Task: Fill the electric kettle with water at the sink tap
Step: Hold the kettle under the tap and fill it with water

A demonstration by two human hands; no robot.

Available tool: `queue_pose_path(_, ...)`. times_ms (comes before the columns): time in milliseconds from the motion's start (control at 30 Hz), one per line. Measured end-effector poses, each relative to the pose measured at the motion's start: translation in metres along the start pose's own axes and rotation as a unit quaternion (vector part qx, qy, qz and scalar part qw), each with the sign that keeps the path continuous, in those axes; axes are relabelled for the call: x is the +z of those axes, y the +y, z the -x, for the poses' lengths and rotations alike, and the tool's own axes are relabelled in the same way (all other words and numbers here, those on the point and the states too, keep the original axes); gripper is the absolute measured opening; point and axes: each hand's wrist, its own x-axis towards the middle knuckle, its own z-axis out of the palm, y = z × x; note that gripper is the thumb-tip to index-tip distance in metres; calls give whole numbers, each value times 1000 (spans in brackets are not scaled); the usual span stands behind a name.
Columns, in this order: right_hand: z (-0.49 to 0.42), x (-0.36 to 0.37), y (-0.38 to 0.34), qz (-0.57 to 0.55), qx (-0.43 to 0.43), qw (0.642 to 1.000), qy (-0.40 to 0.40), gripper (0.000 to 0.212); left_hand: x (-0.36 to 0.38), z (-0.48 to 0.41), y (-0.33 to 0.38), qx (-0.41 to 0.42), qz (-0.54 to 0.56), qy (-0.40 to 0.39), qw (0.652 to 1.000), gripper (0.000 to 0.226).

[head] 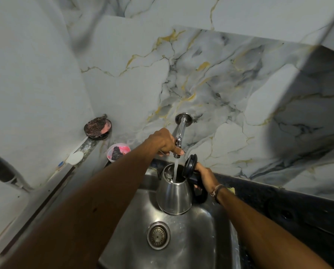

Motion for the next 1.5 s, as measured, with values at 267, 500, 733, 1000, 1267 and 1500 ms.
queue_pose_path(267, 2, 2, -2, 6, -4, 1000, -2, 86, -1, 6, 3, 0, -30, 7, 1000, 42)
queue_pose_path(500, 5, 5, -1, -7, -11, 1000, -7, 84, -1, 13, 6, 0, -57, 8, 998, 51)
queue_pose_path(733, 9, 7, -3, -12, -12, 1000, 6, 76, -1, 22, 10, -9, -64, 14, 998, 57)
queue_pose_path(1000, 7, 6, 0, -3, -6, 1000, 10, 81, -2, 23, 12, -10, -65, 11, 998, 58)
queue_pose_path(1267, 8, 6, 0, -1, -2, 1000, 14, 70, -1, 21, 11, -6, -59, 7, 998, 57)
queue_pose_path(1500, 10, 5, -2, -1, 0, 1000, 13, 62, 0, 20, 10, -2, -66, 8, 998, 58)
